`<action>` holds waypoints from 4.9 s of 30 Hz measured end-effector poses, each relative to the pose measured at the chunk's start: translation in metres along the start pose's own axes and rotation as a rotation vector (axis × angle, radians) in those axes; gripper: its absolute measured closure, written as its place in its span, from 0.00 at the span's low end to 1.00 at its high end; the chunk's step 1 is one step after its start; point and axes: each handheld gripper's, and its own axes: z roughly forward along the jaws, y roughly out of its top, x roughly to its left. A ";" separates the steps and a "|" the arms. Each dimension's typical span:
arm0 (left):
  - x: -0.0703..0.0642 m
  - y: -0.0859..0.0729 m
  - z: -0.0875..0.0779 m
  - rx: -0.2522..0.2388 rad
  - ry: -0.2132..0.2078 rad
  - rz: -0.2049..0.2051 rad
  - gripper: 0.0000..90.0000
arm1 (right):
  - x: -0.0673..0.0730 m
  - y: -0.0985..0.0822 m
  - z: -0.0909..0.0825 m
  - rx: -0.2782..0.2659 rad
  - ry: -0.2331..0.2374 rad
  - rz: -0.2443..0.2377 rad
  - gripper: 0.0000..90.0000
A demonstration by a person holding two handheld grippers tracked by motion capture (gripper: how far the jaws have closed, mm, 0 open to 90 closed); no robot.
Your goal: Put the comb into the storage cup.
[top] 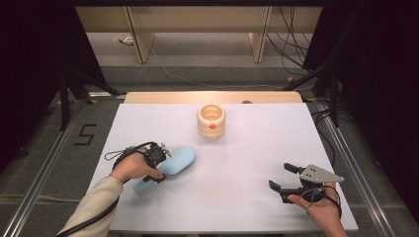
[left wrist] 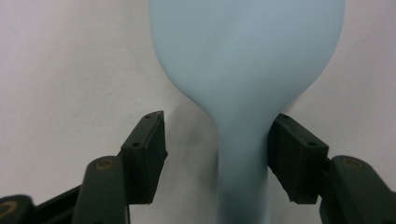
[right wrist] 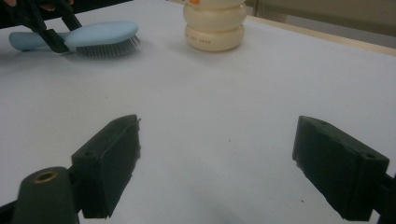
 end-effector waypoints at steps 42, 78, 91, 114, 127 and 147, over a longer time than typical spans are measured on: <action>-0.002 0.009 0.003 0.061 -0.068 0.002 0.74 | -0.001 -0.001 0.001 0.018 -0.003 0.006 0.18; -0.008 0.002 0.001 0.011 -0.032 -0.019 0.77 | -0.001 -0.001 0.001 0.018 -0.002 0.005 0.18; -0.010 -0.001 -0.002 -0.022 -0.016 0.001 0.77 | -0.001 -0.001 0.001 0.014 0.000 0.006 0.18; -0.020 0.006 -0.020 -0.143 0.018 -0.016 0.77 | -0.001 -0.001 0.000 0.007 -0.002 0.004 0.18; -0.027 0.008 -0.029 -0.240 0.043 -0.054 0.77 | -0.002 -0.001 0.000 0.005 -0.003 0.008 0.18; -0.037 0.011 -0.041 -0.449 0.071 -0.075 0.77 | -0.002 -0.001 -0.001 0.004 -0.006 0.011 0.18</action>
